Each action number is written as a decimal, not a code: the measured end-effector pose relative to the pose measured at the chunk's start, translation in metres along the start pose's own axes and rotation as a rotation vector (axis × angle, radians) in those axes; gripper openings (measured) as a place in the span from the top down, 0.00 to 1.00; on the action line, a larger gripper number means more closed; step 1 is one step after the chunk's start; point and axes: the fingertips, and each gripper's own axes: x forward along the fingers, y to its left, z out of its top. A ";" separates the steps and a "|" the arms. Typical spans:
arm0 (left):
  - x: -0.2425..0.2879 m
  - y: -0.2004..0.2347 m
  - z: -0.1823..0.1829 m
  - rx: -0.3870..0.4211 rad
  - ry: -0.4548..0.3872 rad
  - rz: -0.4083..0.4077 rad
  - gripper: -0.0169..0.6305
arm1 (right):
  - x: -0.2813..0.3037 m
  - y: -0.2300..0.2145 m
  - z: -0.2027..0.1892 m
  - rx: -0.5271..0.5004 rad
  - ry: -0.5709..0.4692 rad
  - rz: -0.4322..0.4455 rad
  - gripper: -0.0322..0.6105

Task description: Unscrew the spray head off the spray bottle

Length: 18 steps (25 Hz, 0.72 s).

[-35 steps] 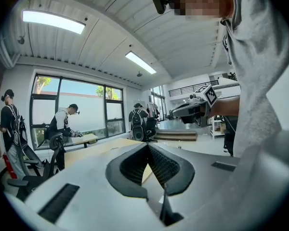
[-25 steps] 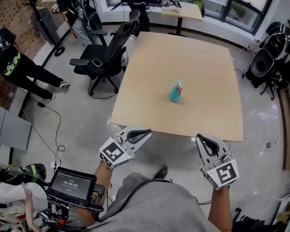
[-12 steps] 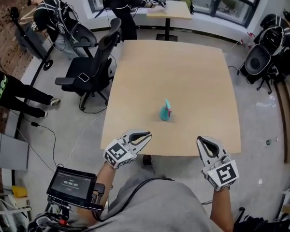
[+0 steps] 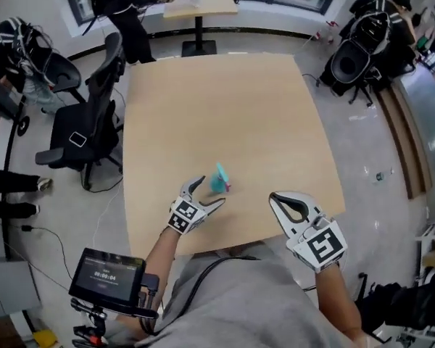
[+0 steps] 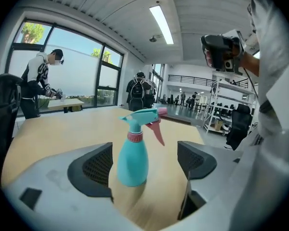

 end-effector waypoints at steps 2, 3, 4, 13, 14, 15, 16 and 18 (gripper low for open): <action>0.007 0.003 -0.002 0.021 0.012 0.029 0.36 | 0.006 -0.005 0.000 -0.009 0.016 0.048 0.94; 0.012 -0.002 -0.003 0.041 0.024 0.028 0.36 | 0.004 -0.008 0.000 0.004 0.016 0.061 0.94; 0.021 -0.010 -0.003 0.064 0.034 0.018 0.36 | 0.000 -0.012 -0.003 0.025 0.022 0.063 0.94; 0.082 -0.023 -0.020 0.242 0.080 -0.095 0.35 | 0.021 -0.049 -0.024 0.031 0.099 0.104 0.94; 0.088 -0.015 -0.012 0.257 0.070 -0.093 0.35 | 0.034 -0.058 -0.023 0.023 0.097 0.110 0.94; 0.092 -0.008 -0.007 0.259 0.065 -0.091 0.35 | 0.047 -0.064 -0.022 0.020 0.105 0.125 0.94; 0.095 -0.007 -0.009 0.248 0.069 -0.090 0.35 | 0.057 -0.066 -0.025 0.021 0.127 0.148 0.94; 0.096 -0.012 -0.024 0.223 0.089 -0.095 0.35 | 0.071 -0.062 -0.034 0.039 0.169 0.192 0.94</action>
